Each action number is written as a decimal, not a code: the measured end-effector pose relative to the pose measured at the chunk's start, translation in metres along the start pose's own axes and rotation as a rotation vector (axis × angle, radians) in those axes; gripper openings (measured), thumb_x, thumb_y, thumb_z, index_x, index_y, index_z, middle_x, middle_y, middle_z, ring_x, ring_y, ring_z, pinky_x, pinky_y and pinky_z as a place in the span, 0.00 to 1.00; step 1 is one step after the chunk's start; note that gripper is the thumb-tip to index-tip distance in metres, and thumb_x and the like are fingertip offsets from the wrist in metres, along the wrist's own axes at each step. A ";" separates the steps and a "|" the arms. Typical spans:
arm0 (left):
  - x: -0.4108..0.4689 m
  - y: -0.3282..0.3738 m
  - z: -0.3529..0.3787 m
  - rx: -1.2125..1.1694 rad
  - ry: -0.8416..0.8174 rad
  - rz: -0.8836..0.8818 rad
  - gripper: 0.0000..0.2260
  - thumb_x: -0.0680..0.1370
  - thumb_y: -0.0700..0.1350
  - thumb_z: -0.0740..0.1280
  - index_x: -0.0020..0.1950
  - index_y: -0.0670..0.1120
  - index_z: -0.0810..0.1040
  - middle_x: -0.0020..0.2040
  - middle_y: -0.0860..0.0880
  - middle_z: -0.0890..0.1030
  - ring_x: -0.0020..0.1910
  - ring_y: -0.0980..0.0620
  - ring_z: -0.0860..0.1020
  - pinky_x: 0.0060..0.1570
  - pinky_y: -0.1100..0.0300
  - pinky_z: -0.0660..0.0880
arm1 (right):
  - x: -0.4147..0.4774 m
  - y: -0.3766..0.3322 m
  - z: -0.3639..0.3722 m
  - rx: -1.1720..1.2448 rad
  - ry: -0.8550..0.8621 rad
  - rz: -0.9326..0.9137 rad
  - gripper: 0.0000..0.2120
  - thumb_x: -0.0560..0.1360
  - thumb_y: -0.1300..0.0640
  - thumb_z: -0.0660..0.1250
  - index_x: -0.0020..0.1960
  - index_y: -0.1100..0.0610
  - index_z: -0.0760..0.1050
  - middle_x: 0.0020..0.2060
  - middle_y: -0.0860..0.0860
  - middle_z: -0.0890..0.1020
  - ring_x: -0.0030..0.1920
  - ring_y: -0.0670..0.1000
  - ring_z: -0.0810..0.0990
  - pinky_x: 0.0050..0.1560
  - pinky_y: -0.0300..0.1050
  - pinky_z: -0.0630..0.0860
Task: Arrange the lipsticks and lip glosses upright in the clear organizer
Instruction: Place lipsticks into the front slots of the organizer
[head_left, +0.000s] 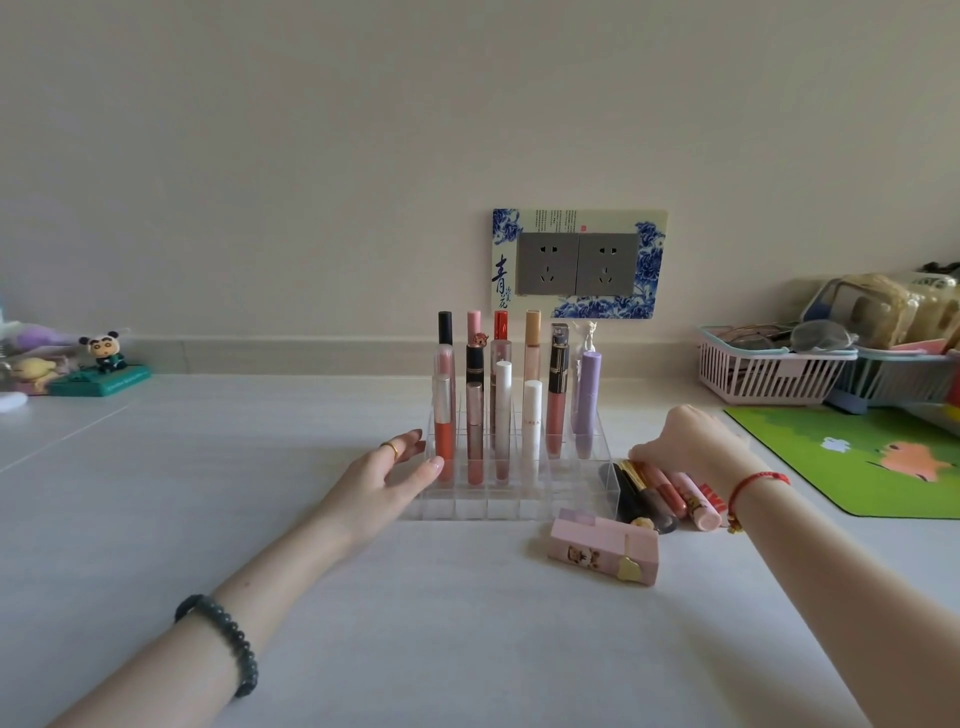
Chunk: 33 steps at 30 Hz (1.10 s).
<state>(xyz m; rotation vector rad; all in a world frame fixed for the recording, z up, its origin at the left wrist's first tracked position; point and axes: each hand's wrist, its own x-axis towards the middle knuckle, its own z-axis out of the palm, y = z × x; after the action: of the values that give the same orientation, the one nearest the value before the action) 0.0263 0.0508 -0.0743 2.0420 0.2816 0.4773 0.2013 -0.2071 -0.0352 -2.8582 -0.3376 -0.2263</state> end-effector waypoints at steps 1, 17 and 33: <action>0.000 0.000 0.000 0.002 -0.003 0.001 0.28 0.74 0.54 0.65 0.72 0.46 0.63 0.69 0.51 0.70 0.67 0.55 0.68 0.70 0.53 0.62 | -0.001 0.000 0.000 0.002 0.005 0.005 0.17 0.68 0.45 0.66 0.31 0.56 0.66 0.29 0.51 0.72 0.35 0.52 0.72 0.45 0.47 0.72; -0.002 -0.001 0.001 0.065 -0.049 0.024 0.32 0.73 0.57 0.65 0.73 0.47 0.61 0.71 0.51 0.68 0.69 0.57 0.66 0.70 0.56 0.62 | -0.029 -0.015 -0.055 0.574 0.429 -0.213 0.14 0.75 0.51 0.60 0.47 0.60 0.79 0.34 0.50 0.78 0.32 0.50 0.74 0.34 0.41 0.70; -0.001 -0.003 0.002 0.123 -0.091 0.068 0.30 0.74 0.55 0.65 0.72 0.47 0.62 0.71 0.52 0.67 0.69 0.60 0.64 0.68 0.63 0.59 | -0.056 -0.060 -0.020 0.873 0.394 -0.415 0.09 0.74 0.57 0.64 0.50 0.60 0.76 0.41 0.50 0.80 0.41 0.48 0.78 0.40 0.32 0.72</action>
<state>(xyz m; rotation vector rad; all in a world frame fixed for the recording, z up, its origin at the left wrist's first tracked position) 0.0264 0.0500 -0.0780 2.1920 0.1916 0.4160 0.1303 -0.1676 -0.0121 -1.8189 -0.7260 -0.5475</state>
